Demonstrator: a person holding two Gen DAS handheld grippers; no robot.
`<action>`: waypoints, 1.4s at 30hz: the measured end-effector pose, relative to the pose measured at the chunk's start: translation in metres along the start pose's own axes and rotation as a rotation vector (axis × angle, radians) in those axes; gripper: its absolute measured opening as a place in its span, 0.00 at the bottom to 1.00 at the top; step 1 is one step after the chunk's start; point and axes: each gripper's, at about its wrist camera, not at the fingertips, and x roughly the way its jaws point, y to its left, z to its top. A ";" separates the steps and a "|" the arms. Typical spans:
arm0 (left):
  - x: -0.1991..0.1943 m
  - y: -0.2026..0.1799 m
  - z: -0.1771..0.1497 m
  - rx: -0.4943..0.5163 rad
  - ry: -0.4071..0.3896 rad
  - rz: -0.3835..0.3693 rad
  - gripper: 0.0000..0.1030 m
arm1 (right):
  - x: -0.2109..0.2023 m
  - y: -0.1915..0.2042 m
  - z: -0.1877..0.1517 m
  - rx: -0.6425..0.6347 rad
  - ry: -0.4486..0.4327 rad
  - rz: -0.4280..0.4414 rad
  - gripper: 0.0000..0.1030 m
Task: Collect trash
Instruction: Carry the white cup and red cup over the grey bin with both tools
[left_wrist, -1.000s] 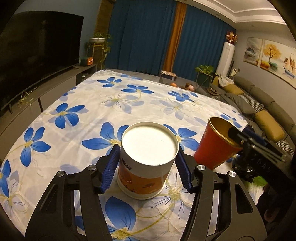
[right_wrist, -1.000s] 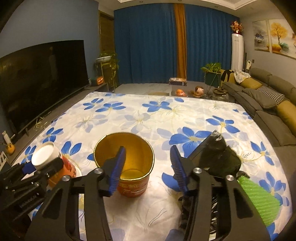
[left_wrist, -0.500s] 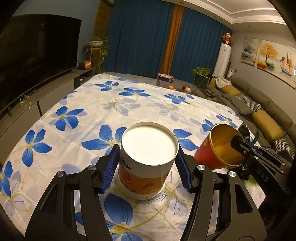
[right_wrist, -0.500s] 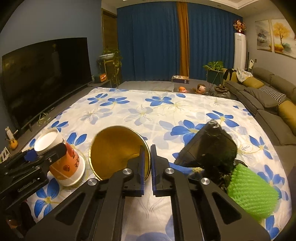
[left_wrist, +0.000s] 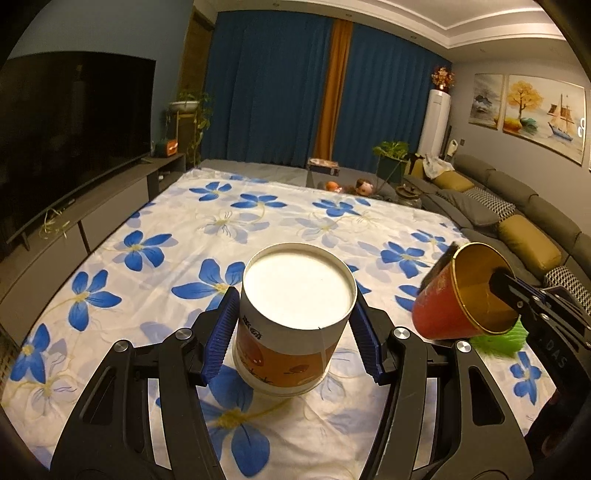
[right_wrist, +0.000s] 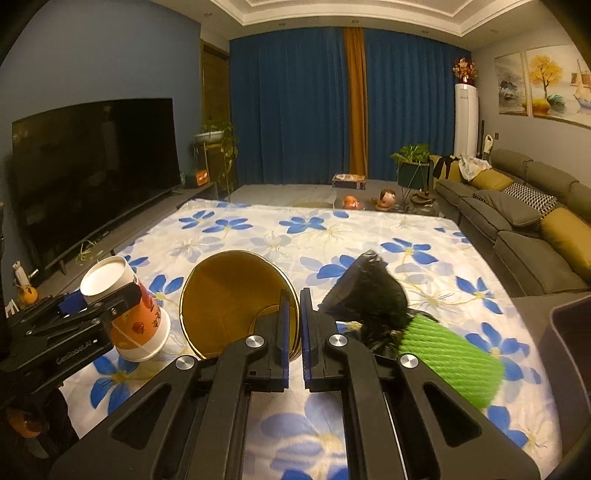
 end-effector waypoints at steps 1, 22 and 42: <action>-0.004 -0.001 0.000 0.003 -0.005 -0.001 0.56 | -0.008 -0.001 0.000 0.000 -0.012 -0.002 0.06; -0.072 -0.076 -0.007 0.093 -0.070 -0.098 0.56 | -0.116 -0.057 -0.013 0.038 -0.160 -0.075 0.06; -0.075 -0.190 -0.007 0.213 -0.090 -0.260 0.56 | -0.162 -0.128 -0.021 0.101 -0.244 -0.220 0.06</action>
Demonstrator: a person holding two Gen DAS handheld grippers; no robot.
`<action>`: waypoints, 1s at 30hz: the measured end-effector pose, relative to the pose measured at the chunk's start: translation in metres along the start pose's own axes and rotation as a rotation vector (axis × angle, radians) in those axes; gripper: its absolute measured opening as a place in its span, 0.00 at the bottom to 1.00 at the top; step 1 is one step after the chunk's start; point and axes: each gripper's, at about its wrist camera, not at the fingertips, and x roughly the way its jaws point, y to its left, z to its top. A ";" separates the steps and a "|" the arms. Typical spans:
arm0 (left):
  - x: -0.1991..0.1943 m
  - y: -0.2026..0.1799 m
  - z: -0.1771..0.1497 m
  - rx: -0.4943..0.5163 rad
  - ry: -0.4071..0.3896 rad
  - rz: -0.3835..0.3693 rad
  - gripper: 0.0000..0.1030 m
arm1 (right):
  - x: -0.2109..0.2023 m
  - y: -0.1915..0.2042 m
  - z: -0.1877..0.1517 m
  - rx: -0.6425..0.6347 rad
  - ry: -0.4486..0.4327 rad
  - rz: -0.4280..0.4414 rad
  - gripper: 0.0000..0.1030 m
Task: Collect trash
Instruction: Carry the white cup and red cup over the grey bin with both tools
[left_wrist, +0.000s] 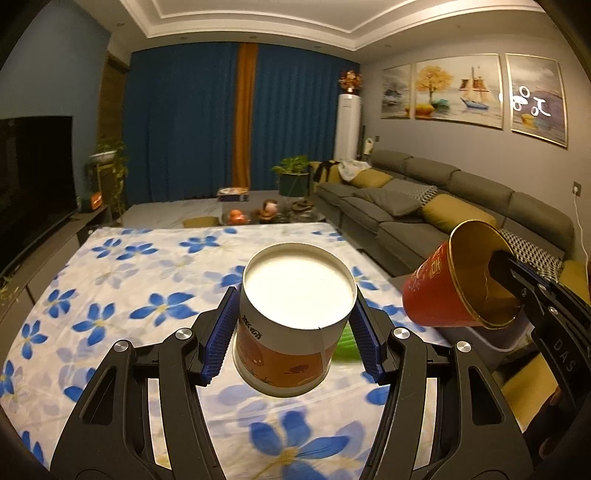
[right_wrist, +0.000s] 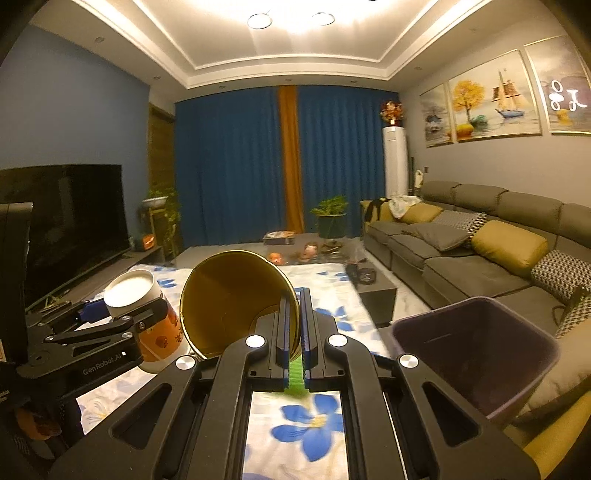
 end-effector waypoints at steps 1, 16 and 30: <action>0.002 -0.006 0.001 0.006 0.000 -0.007 0.56 | -0.002 -0.004 0.000 0.004 -0.004 -0.008 0.06; 0.034 -0.096 0.009 0.085 0.004 -0.141 0.56 | -0.022 -0.089 -0.001 0.075 -0.038 -0.208 0.06; 0.073 -0.174 0.014 0.125 0.016 -0.288 0.56 | -0.023 -0.161 -0.009 0.142 -0.018 -0.377 0.06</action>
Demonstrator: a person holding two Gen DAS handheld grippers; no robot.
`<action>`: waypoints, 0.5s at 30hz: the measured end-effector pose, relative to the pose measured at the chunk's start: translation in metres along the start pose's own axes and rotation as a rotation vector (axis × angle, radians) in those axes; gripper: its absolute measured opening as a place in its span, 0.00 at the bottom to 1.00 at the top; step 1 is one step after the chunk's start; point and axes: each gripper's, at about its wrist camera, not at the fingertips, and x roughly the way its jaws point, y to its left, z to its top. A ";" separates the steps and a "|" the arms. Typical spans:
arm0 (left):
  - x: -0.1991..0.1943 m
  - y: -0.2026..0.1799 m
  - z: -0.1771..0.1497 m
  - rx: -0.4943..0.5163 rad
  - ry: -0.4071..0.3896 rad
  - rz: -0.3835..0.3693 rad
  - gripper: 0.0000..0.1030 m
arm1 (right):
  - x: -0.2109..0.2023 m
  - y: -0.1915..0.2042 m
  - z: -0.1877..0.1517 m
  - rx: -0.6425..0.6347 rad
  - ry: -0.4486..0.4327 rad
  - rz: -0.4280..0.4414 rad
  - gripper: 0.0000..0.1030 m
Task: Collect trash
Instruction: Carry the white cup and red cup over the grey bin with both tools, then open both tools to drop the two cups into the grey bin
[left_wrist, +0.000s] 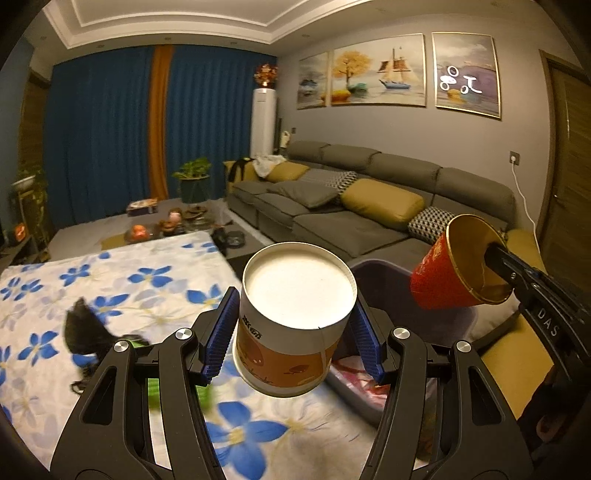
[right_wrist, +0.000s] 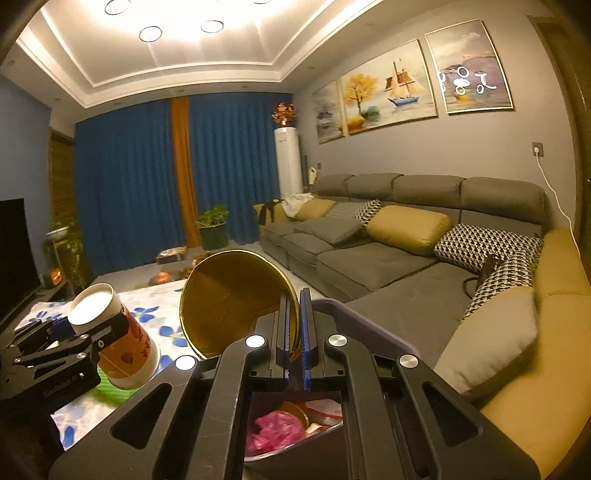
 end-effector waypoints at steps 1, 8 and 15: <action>0.004 -0.003 0.000 0.002 0.001 -0.007 0.56 | 0.002 -0.003 -0.001 0.004 0.003 -0.009 0.06; 0.030 -0.018 0.001 0.008 0.020 -0.051 0.56 | 0.012 -0.018 -0.001 0.023 0.015 -0.028 0.06; 0.045 -0.028 -0.001 0.008 0.035 -0.083 0.56 | 0.024 -0.028 0.000 0.036 0.027 -0.042 0.06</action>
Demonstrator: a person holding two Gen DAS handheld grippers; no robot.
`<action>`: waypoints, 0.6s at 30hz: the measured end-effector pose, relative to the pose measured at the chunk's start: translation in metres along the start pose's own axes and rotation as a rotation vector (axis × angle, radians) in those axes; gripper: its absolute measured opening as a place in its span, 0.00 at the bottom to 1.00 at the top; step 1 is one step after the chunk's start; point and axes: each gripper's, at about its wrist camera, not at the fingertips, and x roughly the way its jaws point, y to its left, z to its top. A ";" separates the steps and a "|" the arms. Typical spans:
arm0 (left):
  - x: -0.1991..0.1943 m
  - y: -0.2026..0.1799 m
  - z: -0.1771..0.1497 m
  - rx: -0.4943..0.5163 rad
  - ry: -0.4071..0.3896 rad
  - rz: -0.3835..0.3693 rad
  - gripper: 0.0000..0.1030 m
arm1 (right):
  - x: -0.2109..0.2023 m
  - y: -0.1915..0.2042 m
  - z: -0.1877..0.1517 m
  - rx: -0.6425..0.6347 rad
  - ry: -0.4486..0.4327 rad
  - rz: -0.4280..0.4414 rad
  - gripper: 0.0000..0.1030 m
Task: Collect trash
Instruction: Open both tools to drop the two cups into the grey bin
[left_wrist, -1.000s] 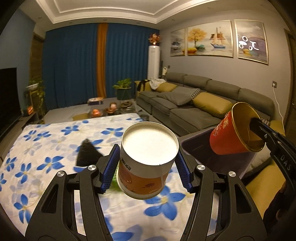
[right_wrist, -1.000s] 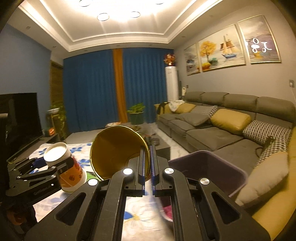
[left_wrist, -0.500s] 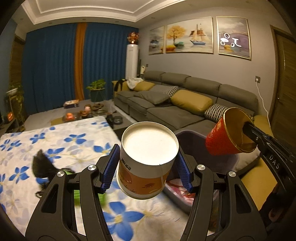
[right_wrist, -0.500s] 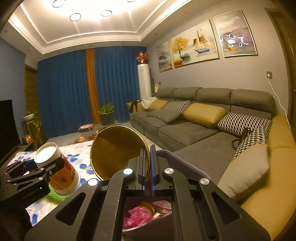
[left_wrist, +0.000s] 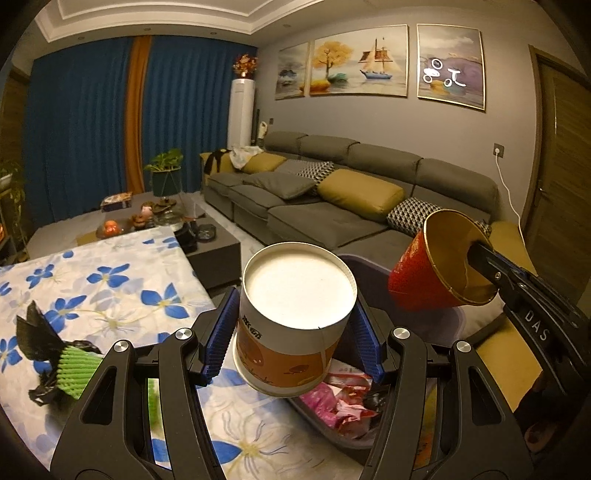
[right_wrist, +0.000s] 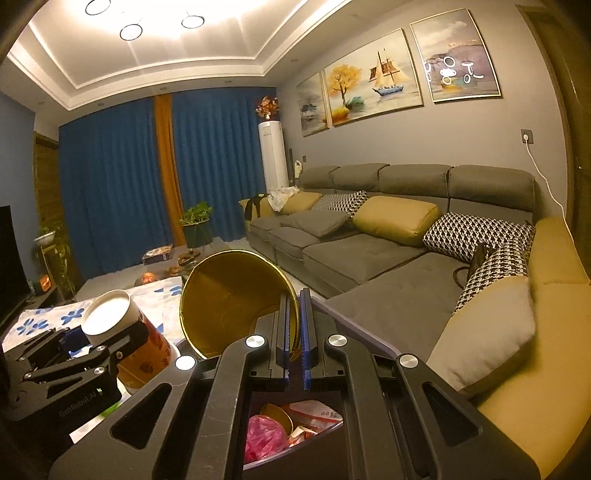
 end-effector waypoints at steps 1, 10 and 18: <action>0.002 -0.001 0.000 -0.001 0.001 -0.005 0.56 | 0.002 -0.001 0.000 0.001 0.002 -0.003 0.06; 0.017 -0.003 -0.001 -0.016 0.010 -0.041 0.56 | 0.007 0.001 -0.001 0.012 0.015 -0.018 0.06; 0.028 -0.007 -0.003 -0.018 0.023 -0.060 0.56 | 0.013 0.000 0.000 0.020 0.019 -0.031 0.06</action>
